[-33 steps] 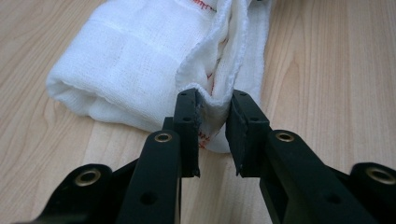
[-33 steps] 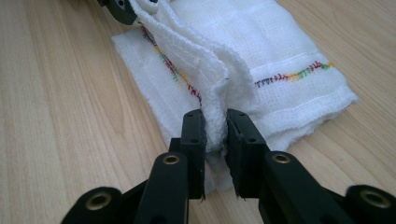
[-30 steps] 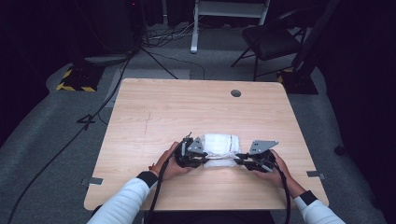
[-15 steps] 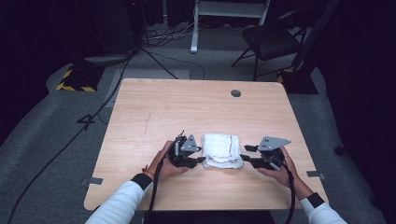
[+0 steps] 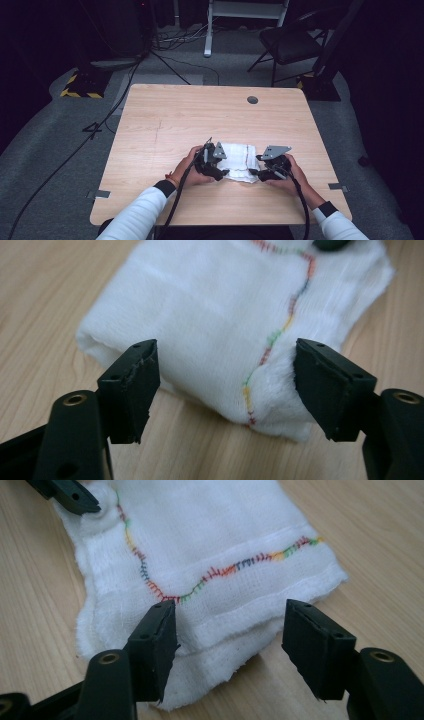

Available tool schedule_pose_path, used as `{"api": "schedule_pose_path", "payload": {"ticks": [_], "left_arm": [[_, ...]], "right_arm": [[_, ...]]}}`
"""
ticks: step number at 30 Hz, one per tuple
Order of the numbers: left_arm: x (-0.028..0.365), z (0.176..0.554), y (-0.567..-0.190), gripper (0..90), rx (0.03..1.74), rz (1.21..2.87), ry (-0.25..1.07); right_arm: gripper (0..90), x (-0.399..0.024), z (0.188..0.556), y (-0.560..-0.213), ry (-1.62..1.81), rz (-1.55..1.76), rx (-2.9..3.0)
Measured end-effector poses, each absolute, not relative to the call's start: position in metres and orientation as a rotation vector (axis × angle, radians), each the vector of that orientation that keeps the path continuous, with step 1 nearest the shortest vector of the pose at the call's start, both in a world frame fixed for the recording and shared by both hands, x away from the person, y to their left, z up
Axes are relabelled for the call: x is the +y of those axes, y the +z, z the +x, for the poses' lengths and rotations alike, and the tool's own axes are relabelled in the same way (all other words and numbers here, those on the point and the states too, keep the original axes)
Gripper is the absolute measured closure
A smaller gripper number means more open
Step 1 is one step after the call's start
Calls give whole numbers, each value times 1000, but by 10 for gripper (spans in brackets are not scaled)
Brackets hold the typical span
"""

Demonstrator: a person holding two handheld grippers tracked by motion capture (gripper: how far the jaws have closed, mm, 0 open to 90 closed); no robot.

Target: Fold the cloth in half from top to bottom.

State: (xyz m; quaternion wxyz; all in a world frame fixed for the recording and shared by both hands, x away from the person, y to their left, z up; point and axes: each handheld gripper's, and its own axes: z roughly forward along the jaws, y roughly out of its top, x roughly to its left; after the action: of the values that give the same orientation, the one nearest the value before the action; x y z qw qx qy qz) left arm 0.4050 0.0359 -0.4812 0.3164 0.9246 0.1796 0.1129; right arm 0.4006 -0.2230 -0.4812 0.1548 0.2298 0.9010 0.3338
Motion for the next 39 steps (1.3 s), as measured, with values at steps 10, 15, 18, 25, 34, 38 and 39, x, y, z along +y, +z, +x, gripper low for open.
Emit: {"api": "schedule_pose_path", "payload": {"ticks": [10, 15, 18, 25, 34, 38, 39], "left_arm": [[49, 396, -465, 204, 454, 2436, 333], [60, 387, -456, 207, 425, 2440, 388], [67, 382, -452, 212, 447, 2461, 440], [84, 369, -447, 204, 494, 2436, 506], [110, 357, -453, 190, 573, 2435, 543], [119, 352, -458, 190, 597, 2448, 556], [123, 350, -460, 191, 610, 2450, 557]], "right_arm": [[342, -225, 395, -472, 947, 634, 2566], [331, -231, 390, -460, 974, 620, 2539], [330, -236, 387, -452, 973, 617, 2518], [330, -244, 380, -446, 950, 599, 2506], [327, -262, 369, -448, 891, 615, 2484], [326, -270, 365, -449, 884, 630, 2478], [325, -272, 365, -449, 880, 629, 2474]]}}
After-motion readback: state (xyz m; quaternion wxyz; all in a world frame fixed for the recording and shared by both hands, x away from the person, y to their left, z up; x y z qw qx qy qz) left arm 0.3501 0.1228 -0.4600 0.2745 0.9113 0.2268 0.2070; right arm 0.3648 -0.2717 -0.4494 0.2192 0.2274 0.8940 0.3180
